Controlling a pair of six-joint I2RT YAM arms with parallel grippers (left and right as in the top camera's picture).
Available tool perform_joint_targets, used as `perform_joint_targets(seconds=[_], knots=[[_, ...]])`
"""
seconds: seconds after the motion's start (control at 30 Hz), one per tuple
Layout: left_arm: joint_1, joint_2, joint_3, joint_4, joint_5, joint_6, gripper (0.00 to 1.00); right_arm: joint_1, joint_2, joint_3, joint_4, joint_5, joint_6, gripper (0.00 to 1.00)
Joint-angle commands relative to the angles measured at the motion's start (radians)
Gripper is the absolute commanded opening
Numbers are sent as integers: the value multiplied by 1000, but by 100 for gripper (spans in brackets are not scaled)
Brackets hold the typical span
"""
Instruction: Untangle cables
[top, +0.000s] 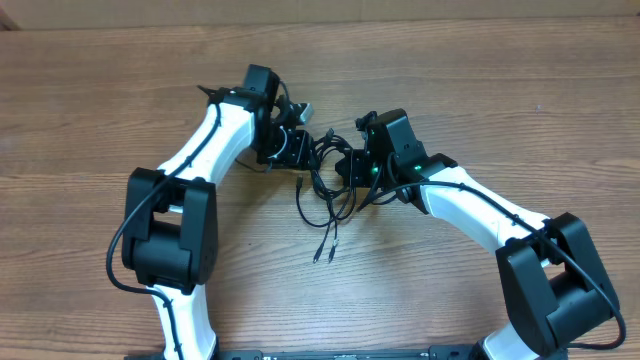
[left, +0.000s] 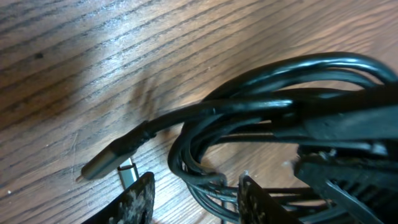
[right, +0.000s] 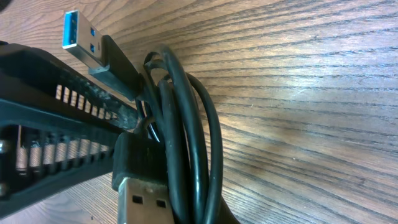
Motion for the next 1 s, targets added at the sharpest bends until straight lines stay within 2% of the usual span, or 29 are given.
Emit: perform_joint_targets(seconds=[0.0,0.13,0.33,0.47,0.67,0.97], knots=[[-33,18,13,17,-85,-37,39,-5,-13,9,7,-5,-5,4],[-55,55,13,36,-105,-68,38,-5,-13,9,7,-5,-5,4],[-55,74,14,49,-98,-74,13,-5,-13,9,7,-5,-6,4],[-51,74,14,45,-81,-73,5,-5,-13,9,6,-4,-7,4],[-25,74,16,37,258,84,4,-5,-13,9,1,19,-14,4],[113,74,21,-65,602,303,4,-5,-13,9,-60,121,-62,4]])
